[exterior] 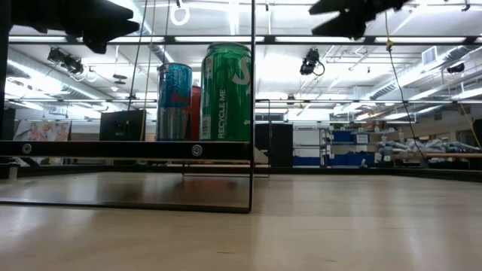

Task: Place canned beverage on shelf
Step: Return to Home Position

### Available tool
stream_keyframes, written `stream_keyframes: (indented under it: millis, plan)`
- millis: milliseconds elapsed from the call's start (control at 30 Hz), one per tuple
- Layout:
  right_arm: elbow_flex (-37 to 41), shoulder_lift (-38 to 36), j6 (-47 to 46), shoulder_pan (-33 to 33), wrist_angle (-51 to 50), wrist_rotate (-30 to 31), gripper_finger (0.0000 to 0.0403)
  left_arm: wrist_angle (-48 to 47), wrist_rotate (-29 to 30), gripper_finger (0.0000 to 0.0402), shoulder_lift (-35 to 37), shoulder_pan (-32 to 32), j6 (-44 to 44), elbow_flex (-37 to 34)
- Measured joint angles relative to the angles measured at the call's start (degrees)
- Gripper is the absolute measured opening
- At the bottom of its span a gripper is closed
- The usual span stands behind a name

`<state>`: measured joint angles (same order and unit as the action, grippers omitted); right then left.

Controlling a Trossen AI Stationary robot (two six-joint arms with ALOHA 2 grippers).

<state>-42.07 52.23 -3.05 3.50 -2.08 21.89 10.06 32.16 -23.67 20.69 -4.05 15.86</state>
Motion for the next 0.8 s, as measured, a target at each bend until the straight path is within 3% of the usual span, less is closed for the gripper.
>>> stream_keyframes:
  millis: [167, 367, 800]
  plan:
    - [6.0, -5.8, -1.4, -5.4, 1.1, -5.3, 0.0363, -0.4, -0.2, 0.0193, 6.3, -3.3, 0.0, -1.3]
    - [13.2, -12.0, -1.7, -12.0, 9.8, -10.3, 0.035, -0.5, -0.1, 0.0193, 10.1, -7.0, 0.2, -1.3]
    - [26.3, -13.7, -7.2, -18.9, 25.2, -14.7, 0.0347, -9.3, -1.9, 0.0193, 10.1, -8.5, 9.2, -1.3]
